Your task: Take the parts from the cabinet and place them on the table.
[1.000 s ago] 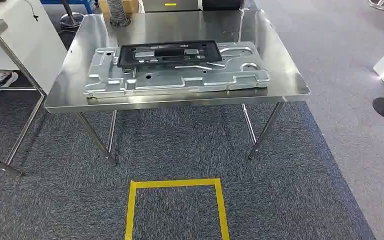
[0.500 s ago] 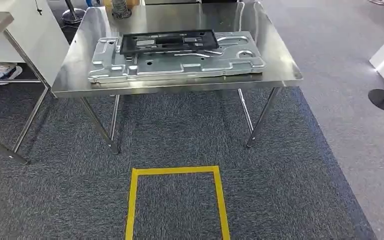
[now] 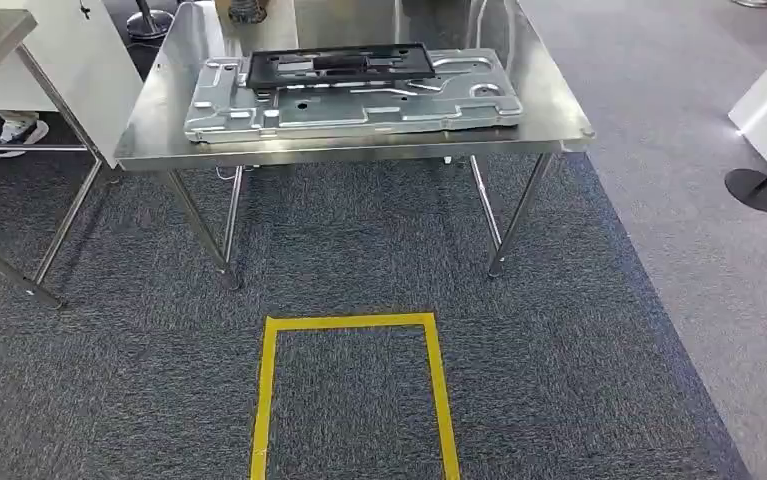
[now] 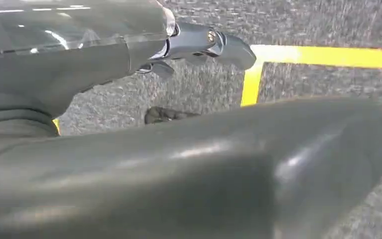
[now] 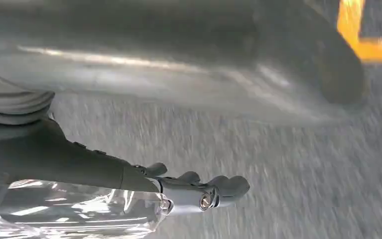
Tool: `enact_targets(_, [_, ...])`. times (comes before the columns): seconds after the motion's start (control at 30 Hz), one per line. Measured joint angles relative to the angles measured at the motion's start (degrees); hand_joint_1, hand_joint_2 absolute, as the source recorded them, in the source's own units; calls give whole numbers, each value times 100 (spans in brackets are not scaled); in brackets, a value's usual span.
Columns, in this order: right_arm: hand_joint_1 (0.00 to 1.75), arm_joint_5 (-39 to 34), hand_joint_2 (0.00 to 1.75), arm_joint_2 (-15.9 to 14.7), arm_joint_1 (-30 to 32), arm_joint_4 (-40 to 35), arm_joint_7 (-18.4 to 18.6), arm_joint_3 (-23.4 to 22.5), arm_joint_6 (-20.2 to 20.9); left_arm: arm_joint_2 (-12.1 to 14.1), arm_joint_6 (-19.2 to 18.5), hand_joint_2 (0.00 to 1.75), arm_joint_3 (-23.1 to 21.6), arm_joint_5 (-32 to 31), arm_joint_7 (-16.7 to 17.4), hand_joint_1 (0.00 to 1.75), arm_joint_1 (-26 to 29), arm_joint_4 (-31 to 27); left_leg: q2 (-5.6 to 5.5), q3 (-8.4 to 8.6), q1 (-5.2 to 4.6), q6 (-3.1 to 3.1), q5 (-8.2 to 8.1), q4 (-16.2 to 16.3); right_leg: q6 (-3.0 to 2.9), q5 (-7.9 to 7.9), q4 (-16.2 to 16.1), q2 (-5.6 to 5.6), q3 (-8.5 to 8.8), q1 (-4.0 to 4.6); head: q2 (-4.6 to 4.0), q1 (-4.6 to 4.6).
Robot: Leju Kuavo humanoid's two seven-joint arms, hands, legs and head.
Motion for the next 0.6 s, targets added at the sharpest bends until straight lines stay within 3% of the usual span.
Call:
enact_targets(0.03, [0, -44, 0, -13, 4, 2, 83, -28, 111, -15, 0, 0, 0, -2, 15, 0, 4, 0, 26, -13, 33, 57, 61, -31, 30, -43, 73, 13, -23, -30, 0, -4])
enact_targets(0.07, [0, -70, 0, -2, 8, 9, 162, -52, 205, -15, 0, 0, 0, -2, 37, 0, 0, 0, 24, -54, 32, 95, 92, -31, 63, -280, 312, 29, -137, -30, 0, 26])
enact_targets(0.1, [0, -76, 175, 4, 14, 18, 242, -70, 296, -13, 2, 0, 0, -4, 70, 0, -2, 0, 30, -99, 27, 124, 122, -29, 95, -576, 748, 42, -318, -49, 0, 48])
enact_targets(0.13, [0, -81, 175, 4, 14, 24, 306, -83, 369, -13, 13, 0, 0, -7, 92, 0, -3, 0, 33, -139, 17, 127, 150, -26, 122, -830, 1232, 45, -516, -62, 0, 44])
enact_targets(0.17, [0, -94, 175, 2, 15, 26, 376, -101, 432, -13, 20, 175, 2, -9, 107, 0, 4, 0, 34, -181, 6, 126, 174, -17, 141, -1010, 1662, 45, -685, -69, 0, 44])
enact_targets(0.2, [0, -107, 175, 0, 15, 31, 462, -126, 504, -13, 20, 175, 2, -18, 135, 0, 10, 0, 35, -212, 3, 122, 189, -5, 152, -1057, 1893, 45, -753, -78, 0, 44])
enact_targets(0.23, [0, -129, 175, 0, 19, 33, 549, -149, 563, -13, 20, 175, 2, -20, 151, 0, 10, 0, 34, -229, 3, 116, 199, 9, 156, -974, 1816, 45, -677, -81, 0, 44])
enact_targets(0.27, [0, -153, 175, 0, 22, 33, 638, -159, 611, -15, 20, 175, 2, -20, 173, 0, 9, 0, 33, -241, 19, 120, 201, 29, 176, -766, 1449, 46, -439, -99, 0, 48])
enact_targets(0.33, [0, -177, 175, -11, 20, 35, 788, -199, 663, -26, 20, 175, 2, -20, 190, 0, 5, 4, 25, -254, 30, 96, 175, 109, 301, -292, 309, 43, 207, -173, 0, 48])
enact_targets(0.37, [0, -196, 175, -7, 18, 39, 856, -220, 698, -10, 20, 175, 2, -20, 190, 0, -1, 4, 21, -294, -27, 56, 146, 166, 367, -422, 23, 65, 354, -180, 0, 52])
enact_targets(0.4, [0, -212, 175, -2, 11, 44, 924, -249, 738, -9, 24, 175, 0, -20, 190, 0, -10, 4, 6, -337, -29, 58, 113, 221, 123, -316, 7, 111, 318, -174, 0, 66])
enact_targets(0.43, [0, -225, 175, -4, 3, 46, 975, -275, 745, -9, 24, 175, 0, -22, 190, 0, -15, 4, 8, -344, -35, 36, 131, 215, 108, -377, 23, 93, 302, -166, 0, 28])
enact_targets(0.47, [0, -245, 0, -4, 4, 46, 1001, -302, 753, -9, 26, 175, 0, -20, 190, 0, -10, 7, 7, -344, -22, 33, 132, 214, 131, -374, 29, 93, 298, -156, 0, 26])
enact_targets(0.6, [0, -312, 0, -13, 7, 46, 1022, -367, 852, -15, 42, 175, 2, 18, 190, 0, -10, 7, 6, -356, -9, -10, 148, 199, 83, -365, 33, 94, 291, -104, 0, 28])
